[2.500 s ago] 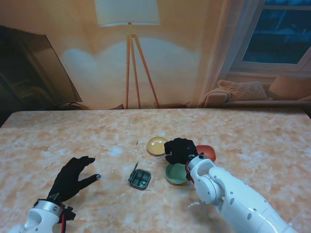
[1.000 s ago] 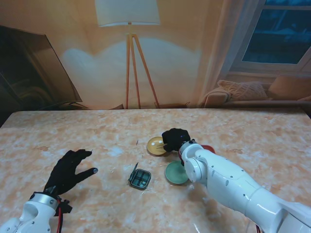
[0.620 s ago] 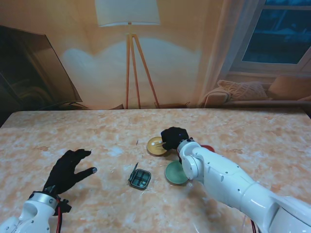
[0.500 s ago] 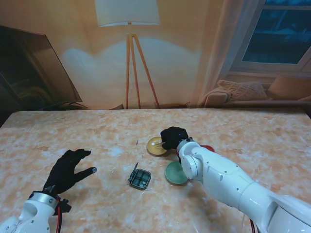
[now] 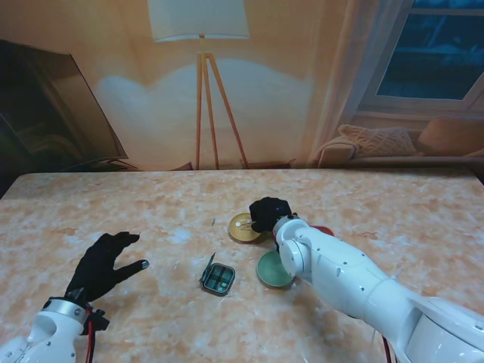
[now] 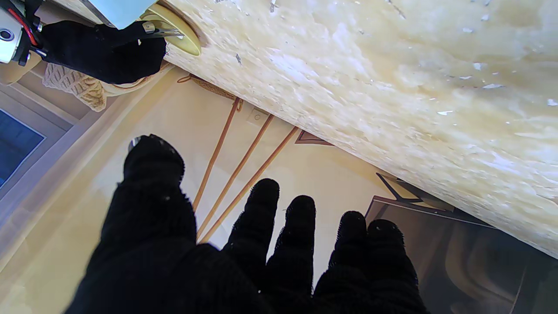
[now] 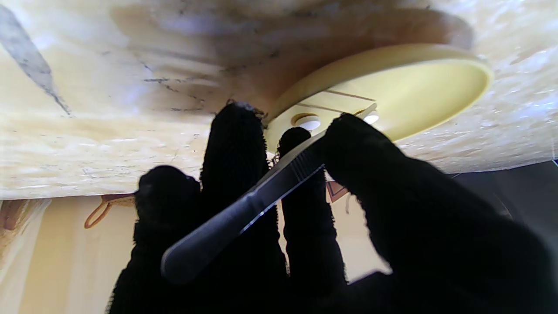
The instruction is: Refill the pill box with tweezers
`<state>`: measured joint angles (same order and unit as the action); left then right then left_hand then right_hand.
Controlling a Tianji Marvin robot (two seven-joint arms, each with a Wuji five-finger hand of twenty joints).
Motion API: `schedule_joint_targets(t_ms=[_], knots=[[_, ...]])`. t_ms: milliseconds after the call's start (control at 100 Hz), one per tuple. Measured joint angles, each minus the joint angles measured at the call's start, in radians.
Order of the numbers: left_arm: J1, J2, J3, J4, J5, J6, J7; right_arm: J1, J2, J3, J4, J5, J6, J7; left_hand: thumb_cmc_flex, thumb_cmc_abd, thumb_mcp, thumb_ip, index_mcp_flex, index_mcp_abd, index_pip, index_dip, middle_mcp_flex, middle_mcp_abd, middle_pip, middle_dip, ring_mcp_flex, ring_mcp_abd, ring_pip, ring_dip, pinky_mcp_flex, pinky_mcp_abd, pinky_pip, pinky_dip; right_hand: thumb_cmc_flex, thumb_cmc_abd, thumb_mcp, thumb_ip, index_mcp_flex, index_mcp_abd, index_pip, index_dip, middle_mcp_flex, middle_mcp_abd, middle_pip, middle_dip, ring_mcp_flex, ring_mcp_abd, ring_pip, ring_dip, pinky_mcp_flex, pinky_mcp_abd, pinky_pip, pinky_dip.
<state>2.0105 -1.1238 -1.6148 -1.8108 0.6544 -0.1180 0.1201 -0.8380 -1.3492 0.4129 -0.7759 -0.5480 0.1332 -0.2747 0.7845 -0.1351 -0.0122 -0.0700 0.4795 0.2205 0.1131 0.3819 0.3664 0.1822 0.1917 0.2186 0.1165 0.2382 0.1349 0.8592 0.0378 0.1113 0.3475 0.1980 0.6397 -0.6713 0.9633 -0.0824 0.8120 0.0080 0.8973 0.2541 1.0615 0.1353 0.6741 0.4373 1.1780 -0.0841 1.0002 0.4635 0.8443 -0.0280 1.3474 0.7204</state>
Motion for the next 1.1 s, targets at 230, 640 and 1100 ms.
schedule_joint_targets(t_ms=[230, 640, 1100], knots=[[0.0, 0.0, 0.0, 0.0, -0.004, 0.001, 0.0, 0.006, -0.01, -0.009, 0.016, 0.008, -0.001, -0.005, 0.0, 0.0, 0.0, 0.0, 0.0, 0.0, 0.0, 0.0, 0.0, 0.0, 0.0, 0.0, 0.0, 0.0, 0.0, 0.0, 0.0, 0.0, 0.0, 0.0, 0.0, 0.0, 0.0, 0.0, 0.0, 0.0, 0.0, 0.0, 0.0, 0.015, 0.001, 0.0, 0.0, 0.005, -0.008, 0.0, -0.001, 0.002, -0.003, 0.0], [0.001, 0.0, -0.005, 0.0, -0.01, 0.008, -0.001, 0.016, -0.025, -0.018, 0.036, 0.02, 0.002, -0.006, 0.0, 0.0, 0.0, 0.0, 0.0, -0.002, 0.0, 0.0, 0.0, 0.0, 0.0, 0.0, 0.0, 0.0, 0.0, 0.0, 0.0, 0.0, 0.0, 0.0, 0.0, 0.001, 0.0, 0.0, 0.0, 0.0, -0.007, 0.0, 0.0, 0.042, -0.007, 0.0, 0.0, 0.015, -0.009, 0.0, -0.002, 0.011, -0.003, 0.0], [0.0, 0.0, -0.008, 0.0, -0.018, 0.007, -0.01, 0.024, -0.038, -0.025, 0.056, 0.033, -0.001, -0.008, 0.0, 0.0, 0.0, 0.0, 0.0, -0.004, 0.0, 0.0, 0.0, 0.0, 0.0, -0.002, 0.0, 0.0, 0.0, 0.0, 0.0, 0.0, 0.0, 0.0, 0.003, 0.001, 0.0, 0.0, 0.0, -0.001, -0.008, 0.0, -0.001, 0.052, -0.009, 0.001, 0.0, 0.016, -0.009, 0.0, -0.002, 0.011, -0.003, 0.0]])
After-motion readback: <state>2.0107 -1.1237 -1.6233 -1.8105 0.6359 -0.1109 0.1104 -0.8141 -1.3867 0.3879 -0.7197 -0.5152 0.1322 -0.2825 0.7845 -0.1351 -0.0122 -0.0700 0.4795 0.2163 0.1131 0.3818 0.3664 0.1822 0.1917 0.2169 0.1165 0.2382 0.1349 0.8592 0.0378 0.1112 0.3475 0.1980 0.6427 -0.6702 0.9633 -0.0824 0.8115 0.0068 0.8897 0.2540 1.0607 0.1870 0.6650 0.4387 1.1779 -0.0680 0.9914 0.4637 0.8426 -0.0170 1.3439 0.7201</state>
